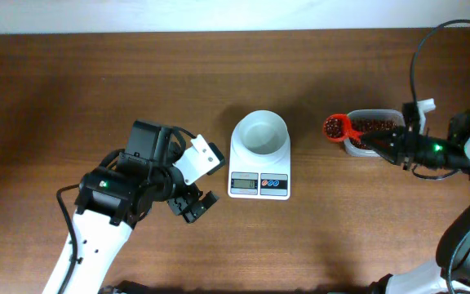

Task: Scoop and weigh 50g on scale
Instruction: 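Lift the filled orange scoop with the right gripper toward the bowl, then tilt the scoop over the white bowl to pour beans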

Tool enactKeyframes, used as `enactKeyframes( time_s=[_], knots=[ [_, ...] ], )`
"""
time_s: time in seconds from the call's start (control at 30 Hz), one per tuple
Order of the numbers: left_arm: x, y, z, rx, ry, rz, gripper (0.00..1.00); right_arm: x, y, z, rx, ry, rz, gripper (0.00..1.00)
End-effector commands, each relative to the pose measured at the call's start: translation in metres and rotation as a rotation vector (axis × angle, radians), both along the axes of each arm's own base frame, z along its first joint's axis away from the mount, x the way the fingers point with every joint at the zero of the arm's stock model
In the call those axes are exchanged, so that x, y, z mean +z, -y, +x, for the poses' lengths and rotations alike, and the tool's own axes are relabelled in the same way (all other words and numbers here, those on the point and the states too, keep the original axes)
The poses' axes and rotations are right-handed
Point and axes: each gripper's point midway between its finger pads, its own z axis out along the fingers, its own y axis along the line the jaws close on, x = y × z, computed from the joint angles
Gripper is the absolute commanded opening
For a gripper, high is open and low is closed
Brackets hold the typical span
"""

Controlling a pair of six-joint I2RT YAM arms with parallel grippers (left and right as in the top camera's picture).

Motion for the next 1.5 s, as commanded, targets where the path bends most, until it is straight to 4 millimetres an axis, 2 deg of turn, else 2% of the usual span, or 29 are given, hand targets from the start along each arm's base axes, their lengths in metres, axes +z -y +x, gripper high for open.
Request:
enactKeyframes(
  time_s=[0.0,0.23,0.37,0.5,0.67,0.73,0.87,0.97,1.1,1.23,1.47],
  knots=[
    [0.009,0.001,0.003,-0.014,0.027,-0.012,0.99,0.003,-0.017,0.002,0.046,0.035,0.024,0.04],
    [0.009,0.001,0.003,-0.014,0.027,-0.012,0.99,0.001,-0.055,0.003,0.163,0.084,0.008,0.04],
    [0.009,0.001,0.003,-0.014,0.027,-0.012,0.99,-0.001,-0.072,0.017,0.181,0.082,0.005,0.04],
    [0.009,0.001,0.003,-0.014,0.027,-0.012,0.99,0.000,-0.092,0.027,0.242,0.197,-0.024,0.04],
    [0.009,0.001,0.003,-0.014,0.027,-0.012,0.99,0.000,-0.117,0.025,0.315,0.255,-0.042,0.04],
    [0.009,0.001,0.003,-0.014,0.027,-0.012,0.99,-0.007,-0.124,0.025,0.337,0.267,-0.084,0.04],
    [0.009,0.001,0.003,-0.014,0.027,-0.012,0.99,-0.018,-0.128,0.029,0.353,0.288,-0.168,0.04],
    [0.009,0.001,0.003,-0.014,0.027,-0.012,0.99,-0.019,-0.127,0.036,0.347,0.330,-0.194,0.04],
    [0.009,0.001,0.003,-0.014,0.027,-0.012,0.99,-0.031,-0.119,0.048,0.332,0.375,-0.311,0.04],
    [0.009,0.001,0.003,-0.014,0.027,-0.012,0.99,-0.031,-0.119,0.048,0.365,0.458,-0.333,0.04],
    [0.009,0.001,0.003,-0.014,0.027,-0.012,0.99,-0.031,-0.119,0.049,0.375,0.495,-0.343,0.04]
  ],
)
